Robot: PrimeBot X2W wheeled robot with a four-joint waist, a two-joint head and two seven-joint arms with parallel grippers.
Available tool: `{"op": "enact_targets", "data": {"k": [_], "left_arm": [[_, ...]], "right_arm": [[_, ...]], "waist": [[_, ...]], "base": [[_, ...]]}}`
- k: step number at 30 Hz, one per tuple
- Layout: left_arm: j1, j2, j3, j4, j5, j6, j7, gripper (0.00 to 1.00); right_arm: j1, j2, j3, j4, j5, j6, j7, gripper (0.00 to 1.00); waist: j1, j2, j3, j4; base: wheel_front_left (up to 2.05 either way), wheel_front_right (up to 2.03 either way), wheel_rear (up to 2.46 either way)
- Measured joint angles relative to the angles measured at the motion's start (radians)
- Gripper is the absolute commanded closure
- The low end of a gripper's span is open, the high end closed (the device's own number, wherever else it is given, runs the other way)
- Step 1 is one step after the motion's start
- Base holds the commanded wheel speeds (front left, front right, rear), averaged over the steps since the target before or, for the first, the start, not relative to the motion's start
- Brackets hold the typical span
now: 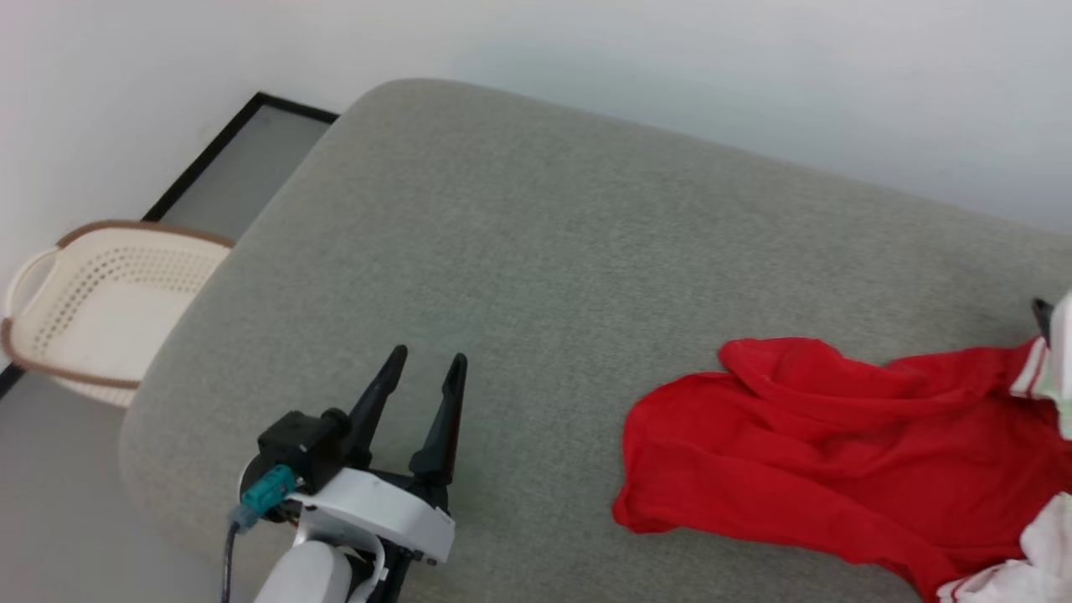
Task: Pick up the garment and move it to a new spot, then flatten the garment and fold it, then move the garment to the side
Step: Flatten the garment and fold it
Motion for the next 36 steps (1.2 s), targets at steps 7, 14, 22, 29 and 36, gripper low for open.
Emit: {"op": "enact_targets", "data": {"k": [7,14,22,29,36], "left_arm": [[0.026,0.001,0.029,-0.009,0.012,0.0,0.0,0.0],[0.07,0.004,0.062,-0.021,0.017,0.0,0.0,0.0],[0.116,0.005,0.084,-0.033,0.027,0.0,0.0,0.0],[0.153,0.006,0.084,-0.037,0.034,0.0,0.0,0.0],[0.164,0.005,0.081,-0.038,0.034,0.0,0.0,0.0]], "right_arm": [[0.08,-0.011,0.085,-0.16,0.072,0.0,-0.154,0.0],[0.184,-0.022,0.139,-0.297,0.086,0.0,-0.368,0.0],[0.32,0.013,0.071,-0.364,0.024,0.0,-0.544,0.0],[0.498,0.084,-0.104,-0.498,-0.094,0.0,-0.564,0.0],[0.709,0.191,-0.295,-0.729,-0.233,0.0,-0.567,0.0]], "waist": [[0.0,0.0,-0.031,-0.058],[0.0,0.0,-0.06,-0.127],[0.0,0.0,-0.087,-0.205],[0.0,0.0,-0.114,-0.255],[0.0,0.0,-0.129,-0.281]], "base": [[0.0,0.0,0.0],[0.0,0.0,0.0],[0.0,0.0,0.0],[0.0,0.0,0.0],[0.0,0.0,0.0]]}}
